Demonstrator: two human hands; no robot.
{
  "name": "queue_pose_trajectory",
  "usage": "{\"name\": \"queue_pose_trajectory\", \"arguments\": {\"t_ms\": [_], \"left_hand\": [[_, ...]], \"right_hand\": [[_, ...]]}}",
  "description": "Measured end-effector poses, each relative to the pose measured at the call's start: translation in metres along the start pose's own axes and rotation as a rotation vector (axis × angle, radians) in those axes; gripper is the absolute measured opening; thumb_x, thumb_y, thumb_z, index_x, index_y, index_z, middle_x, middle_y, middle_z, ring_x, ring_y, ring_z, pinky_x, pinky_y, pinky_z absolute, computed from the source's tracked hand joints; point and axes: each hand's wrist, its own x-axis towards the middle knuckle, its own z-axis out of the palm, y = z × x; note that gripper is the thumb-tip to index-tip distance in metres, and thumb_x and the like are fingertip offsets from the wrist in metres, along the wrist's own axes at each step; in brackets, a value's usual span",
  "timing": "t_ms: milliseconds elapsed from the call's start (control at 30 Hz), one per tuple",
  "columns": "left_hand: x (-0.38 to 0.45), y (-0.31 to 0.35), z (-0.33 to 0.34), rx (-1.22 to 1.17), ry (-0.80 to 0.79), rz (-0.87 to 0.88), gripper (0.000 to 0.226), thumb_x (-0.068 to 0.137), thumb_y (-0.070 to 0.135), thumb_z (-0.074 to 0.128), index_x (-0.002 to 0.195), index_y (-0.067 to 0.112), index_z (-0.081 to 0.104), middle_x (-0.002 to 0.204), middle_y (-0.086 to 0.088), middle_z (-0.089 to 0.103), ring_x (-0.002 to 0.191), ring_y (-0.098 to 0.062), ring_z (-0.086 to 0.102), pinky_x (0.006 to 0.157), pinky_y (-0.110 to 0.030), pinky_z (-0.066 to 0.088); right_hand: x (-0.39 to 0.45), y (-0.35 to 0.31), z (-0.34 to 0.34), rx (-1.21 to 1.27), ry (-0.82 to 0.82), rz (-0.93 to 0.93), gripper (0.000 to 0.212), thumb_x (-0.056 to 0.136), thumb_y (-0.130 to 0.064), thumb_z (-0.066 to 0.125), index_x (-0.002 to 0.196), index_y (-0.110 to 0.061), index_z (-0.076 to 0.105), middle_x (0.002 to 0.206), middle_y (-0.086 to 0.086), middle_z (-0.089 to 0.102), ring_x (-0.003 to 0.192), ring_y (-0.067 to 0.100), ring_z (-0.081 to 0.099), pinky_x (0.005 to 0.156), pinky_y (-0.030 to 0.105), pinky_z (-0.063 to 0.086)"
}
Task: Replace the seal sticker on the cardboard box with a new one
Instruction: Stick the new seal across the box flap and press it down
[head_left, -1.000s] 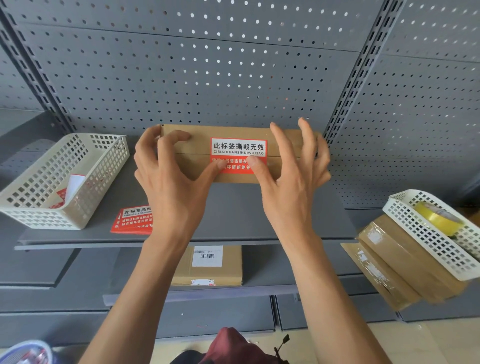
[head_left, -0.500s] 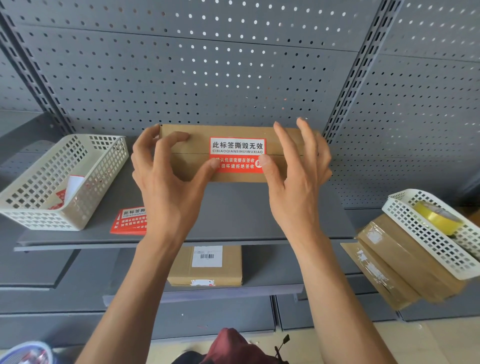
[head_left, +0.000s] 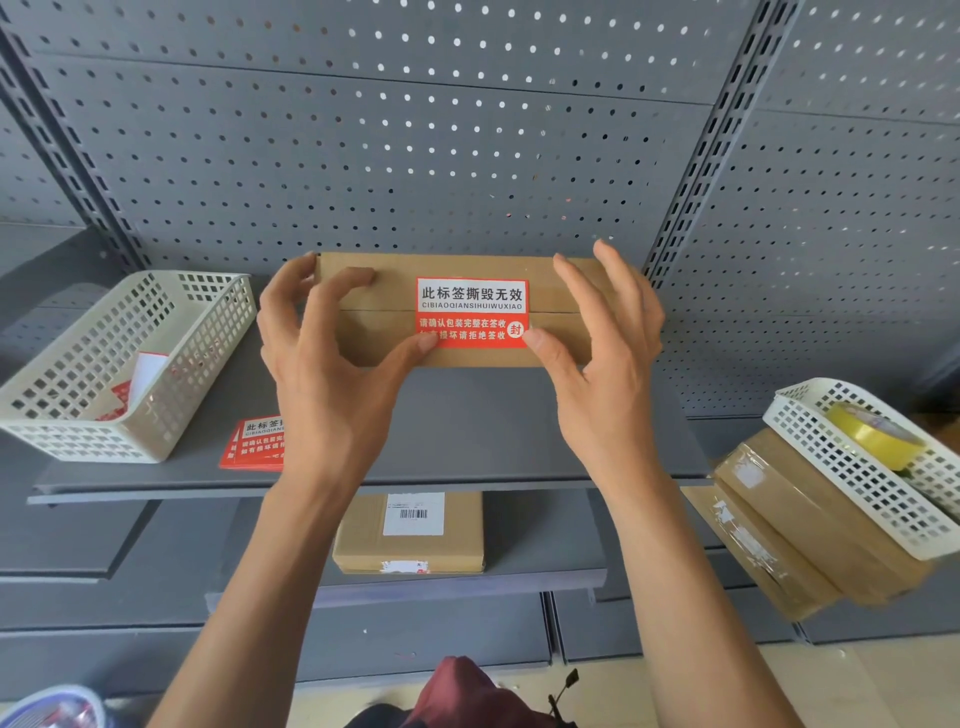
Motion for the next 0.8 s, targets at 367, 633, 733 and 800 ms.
{"name": "queue_pose_trajectory", "arguments": {"t_ms": [367, 633, 733, 800], "left_hand": [[0.008, 0.013, 0.008, -0.054, 0.140, -0.093, 0.034, 0.079, 0.043, 0.082, 0.091, 0.023, 0.058, 0.124, 0.001, 0.045, 0.113, 0.012, 0.043, 0.107, -0.042, 0.042], [0.004, 0.003, 0.002, -0.041, 0.032, -0.046, 0.031, 0.075, 0.042, 0.081, 0.095, 0.032, 0.059, 0.137, -0.006, 0.042, 0.122, 0.022, 0.029, 0.112, -0.053, 0.038], [0.001, 0.003, 0.000, -0.037, -0.007, -0.033, 0.034, 0.073, 0.039, 0.082, 0.097, 0.033, 0.059, 0.138, -0.005, 0.040, 0.124, 0.020, 0.028, 0.114, -0.051, 0.035], [0.000, 0.003, -0.003, -0.034, -0.036, -0.029, 0.037, 0.071, 0.038, 0.083, 0.099, 0.034, 0.059, 0.138, -0.002, 0.037, 0.126, 0.019, 0.027, 0.116, -0.049, 0.034]], "right_hand": [[0.009, -0.023, 0.009, 0.055, 0.178, 0.146, 0.051, 0.092, -0.045, 0.068, 0.138, -0.026, 0.059, 0.150, -0.001, 0.049, 0.135, 0.023, 0.035, 0.103, 0.036, 0.027], [0.002, -0.007, -0.002, -0.028, -0.006, 0.007, 0.051, 0.092, -0.044, 0.069, 0.140, -0.028, 0.059, 0.157, -0.002, 0.040, 0.143, 0.032, 0.029, 0.108, 0.037, 0.018], [-0.001, -0.005, -0.006, -0.039, -0.065, -0.008, 0.052, 0.090, -0.039, 0.071, 0.140, -0.031, 0.058, 0.160, -0.003, 0.036, 0.147, 0.034, 0.024, 0.109, 0.037, 0.016], [-0.002, -0.004, -0.010, -0.038, -0.118, -0.012, 0.057, 0.087, -0.033, 0.073, 0.141, -0.033, 0.056, 0.162, -0.005, 0.033, 0.149, 0.034, 0.019, 0.109, 0.038, 0.014]]}}
